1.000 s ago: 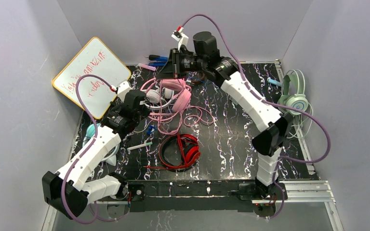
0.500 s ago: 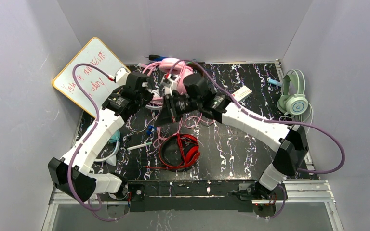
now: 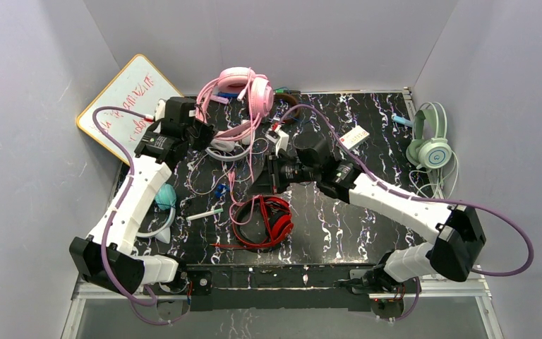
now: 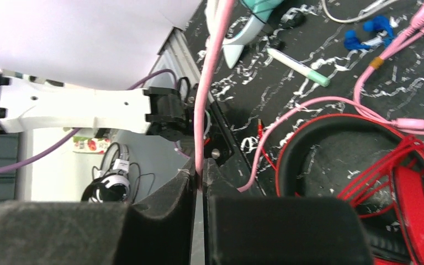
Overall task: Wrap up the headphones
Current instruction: Wrap the headphones cable around the headphones.
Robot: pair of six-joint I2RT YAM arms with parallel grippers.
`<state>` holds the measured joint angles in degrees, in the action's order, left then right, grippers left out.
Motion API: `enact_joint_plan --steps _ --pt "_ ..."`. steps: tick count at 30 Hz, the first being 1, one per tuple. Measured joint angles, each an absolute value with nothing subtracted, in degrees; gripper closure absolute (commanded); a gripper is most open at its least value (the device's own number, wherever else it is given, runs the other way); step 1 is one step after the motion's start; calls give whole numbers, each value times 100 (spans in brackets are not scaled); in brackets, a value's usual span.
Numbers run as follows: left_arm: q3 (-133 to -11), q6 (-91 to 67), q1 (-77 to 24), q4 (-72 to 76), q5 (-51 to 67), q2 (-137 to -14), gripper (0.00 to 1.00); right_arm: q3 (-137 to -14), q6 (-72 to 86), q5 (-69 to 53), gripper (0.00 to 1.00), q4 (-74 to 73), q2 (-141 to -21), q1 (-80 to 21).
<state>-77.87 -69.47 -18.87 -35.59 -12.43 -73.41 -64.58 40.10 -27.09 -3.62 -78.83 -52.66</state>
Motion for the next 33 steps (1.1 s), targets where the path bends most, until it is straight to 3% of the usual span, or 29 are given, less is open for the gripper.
enact_joint_plan --steps 5,7,9,15,23,28,33 --pt "-7817 -7122 -1782 -3470 -585 -7330 100 -5951 4010 -2335 80 -108 -7839 -5266" --pt "-7865 -7140 -1761 -3420 -336 -7321 100 -5680 4007 -2206 85 25 -7749 -5240" --pt "-7876 -7144 -1739 -3334 -102 -7277 100 -5433 4005 -2137 99 161 -7618 -5177" --pt "-8049 -6954 -1732 -3330 351 -7063 100 -5135 3922 -2311 99 722 -7476 -4539" --pt "-9196 -6042 -1697 -3492 1334 -7081 100 -5172 3704 -3225 99 1380 -7706 -3376" --pt "-8855 -5883 -1712 -2917 2447 -7102 100 -5551 3428 -3806 88 1444 -8108 -3070" --pt "-8385 -5843 -1763 -2648 2867 -7059 100 -5592 3253 -4066 59 1531 -8246 -3033"
